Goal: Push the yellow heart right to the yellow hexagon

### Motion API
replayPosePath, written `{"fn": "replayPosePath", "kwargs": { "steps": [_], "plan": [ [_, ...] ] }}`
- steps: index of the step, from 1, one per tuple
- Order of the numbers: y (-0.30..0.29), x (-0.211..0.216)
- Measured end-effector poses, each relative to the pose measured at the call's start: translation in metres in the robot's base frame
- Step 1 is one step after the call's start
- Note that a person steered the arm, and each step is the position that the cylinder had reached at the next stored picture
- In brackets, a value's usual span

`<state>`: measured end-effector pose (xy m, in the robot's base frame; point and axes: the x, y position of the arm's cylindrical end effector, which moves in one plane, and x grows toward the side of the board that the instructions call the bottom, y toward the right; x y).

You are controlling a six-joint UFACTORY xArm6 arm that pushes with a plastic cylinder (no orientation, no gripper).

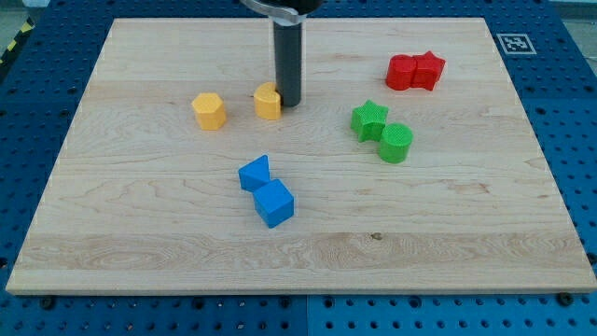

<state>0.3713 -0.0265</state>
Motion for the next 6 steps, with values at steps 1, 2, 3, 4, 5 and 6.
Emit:
{"fn": "replayPosePath", "kwargs": {
  "steps": [1, 2, 3, 4, 5, 6],
  "plan": [
    [-0.017, 0.0],
    [-0.03, 0.0],
    [-0.041, 0.0],
    [-0.055, 0.0],
    [-0.064, 0.003],
    [-0.064, 0.015]
  ]
}}
